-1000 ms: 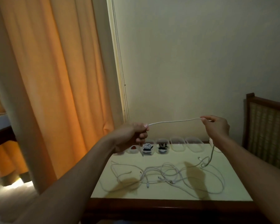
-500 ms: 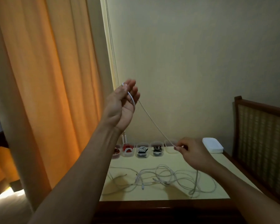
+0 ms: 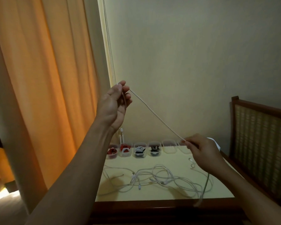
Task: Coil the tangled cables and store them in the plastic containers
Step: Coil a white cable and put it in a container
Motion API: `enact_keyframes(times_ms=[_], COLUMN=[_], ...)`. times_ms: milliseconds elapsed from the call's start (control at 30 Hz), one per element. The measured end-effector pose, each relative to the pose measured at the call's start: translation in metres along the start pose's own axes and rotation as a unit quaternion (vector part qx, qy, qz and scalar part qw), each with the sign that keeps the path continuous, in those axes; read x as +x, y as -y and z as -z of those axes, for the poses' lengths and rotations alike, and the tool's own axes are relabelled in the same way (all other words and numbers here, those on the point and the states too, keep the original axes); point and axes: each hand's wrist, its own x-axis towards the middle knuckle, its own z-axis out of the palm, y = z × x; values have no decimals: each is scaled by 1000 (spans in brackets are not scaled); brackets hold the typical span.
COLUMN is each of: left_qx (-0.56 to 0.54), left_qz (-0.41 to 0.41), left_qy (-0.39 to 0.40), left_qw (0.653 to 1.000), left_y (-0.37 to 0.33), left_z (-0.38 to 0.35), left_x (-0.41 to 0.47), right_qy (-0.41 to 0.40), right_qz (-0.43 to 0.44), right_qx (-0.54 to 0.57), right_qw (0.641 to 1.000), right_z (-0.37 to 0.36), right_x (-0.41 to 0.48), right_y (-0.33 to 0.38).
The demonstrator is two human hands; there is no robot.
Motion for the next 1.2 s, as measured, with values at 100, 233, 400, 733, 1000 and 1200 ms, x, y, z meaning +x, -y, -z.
enact_keyframes(times_ms=[100,233,400,733,1000,1200], left_qx=[94,101,-76,-191,-105,360], left_qz=[-39,-33,41,29,-64,-102], left_qy=[-59,-54,60,52,-10,17], left_qw=[993,993,994,980,992,927], left_y=[-4,-12,-16,-15,-5,26], left_z=[4,8,2,2,2,16], left_x=[-3,-5,-11,-11,-10,-19], right_qy=[-40,-54,-67,56,94,8], right_qz=[-71,-67,-55,89,208,289], right_qx=[148,194,62,-92,-34,2], right_qw=[986,977,994,990,973,957], right_z=[8,19,17,3,18,53], right_x=[0,2,11,-21,-37,-40], right_y=[1,0,-10,18,35,70])
